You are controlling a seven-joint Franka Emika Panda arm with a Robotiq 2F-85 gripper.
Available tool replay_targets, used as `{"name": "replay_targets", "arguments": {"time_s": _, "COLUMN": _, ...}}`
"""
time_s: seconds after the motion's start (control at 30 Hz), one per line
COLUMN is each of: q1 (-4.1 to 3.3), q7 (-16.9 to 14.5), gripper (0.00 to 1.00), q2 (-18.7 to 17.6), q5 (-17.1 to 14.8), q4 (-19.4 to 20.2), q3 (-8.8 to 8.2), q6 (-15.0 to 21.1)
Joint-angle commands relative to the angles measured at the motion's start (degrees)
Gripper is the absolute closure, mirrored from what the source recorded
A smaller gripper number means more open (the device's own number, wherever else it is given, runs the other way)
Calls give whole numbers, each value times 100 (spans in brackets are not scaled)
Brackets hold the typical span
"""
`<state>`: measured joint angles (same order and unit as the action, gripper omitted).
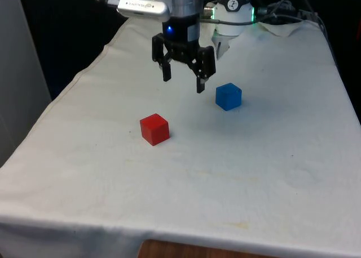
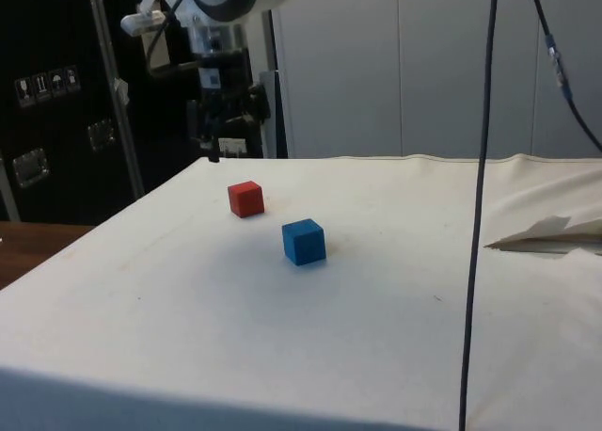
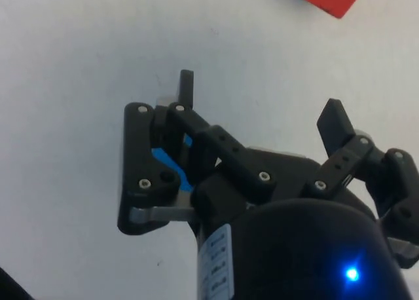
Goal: Stack the two cubes.
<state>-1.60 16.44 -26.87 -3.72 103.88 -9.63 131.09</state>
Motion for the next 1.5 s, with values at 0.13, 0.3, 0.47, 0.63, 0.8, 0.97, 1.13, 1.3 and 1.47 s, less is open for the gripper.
{"name": "replay_targets", "arguments": {"time_s": 0.13, "q1": 34, "q7": 46, "gripper": 0, "q2": -304, "q5": -223, "q4": -92, "q3": 0, "q6": 286}}
{"name": "replay_targets", "arguments": {"time_s": 0.3, "q1": 57, "q7": 92, "gripper": 0, "q2": -441, "q5": -246, "q4": -138, "q3": -23, "q6": 395}}
{"name": "replay_targets", "arguments": {"time_s": 0.47, "q1": 57, "q7": 149, "gripper": 0, "q2": -579, "q5": -212, "q4": -252, "q3": -97, "q6": 447}}
{"name": "replay_targets", "arguments": {"time_s": 0.63, "q1": 23, "q7": 223, "gripper": 0, "q2": -659, "q5": -155, "q4": -332, "q3": -201, "q6": 453}}
{"name": "replay_targets", "arguments": {"time_s": 0.8, "q1": 40, "q7": 229, "gripper": 0, "q2": -699, "q5": -160, "q4": -355, "q3": -218, "q6": 441}}
{"name": "replay_targets", "arguments": {"time_s": 0.97, "q1": 69, "q7": 275, "gripper": 0, "q2": -940, "q5": -195, "q4": -561, "q3": -304, "q6": 470}}
{"name": "replay_targets", "arguments": {"time_s": 1.13, "q1": 57, "q7": 298, "gripper": 0, "q2": -1026, "q5": -172, "q4": -636, "q3": -372, "q6": 476}}
{"name": "replay_targets", "arguments": {"time_s": 1.3, "q1": 120, "q7": 327, "gripper": 0, "q2": -1232, "q5": -223, "q4": -773, "q3": -413, "q6": 533}}
{"name": "replay_targets", "arguments": {"time_s": 1.47, "q1": 132, "q7": 344, "gripper": 0, "q2": -1398, "q5": -252, "q4": -928, "q3": -481, "q6": 550}}
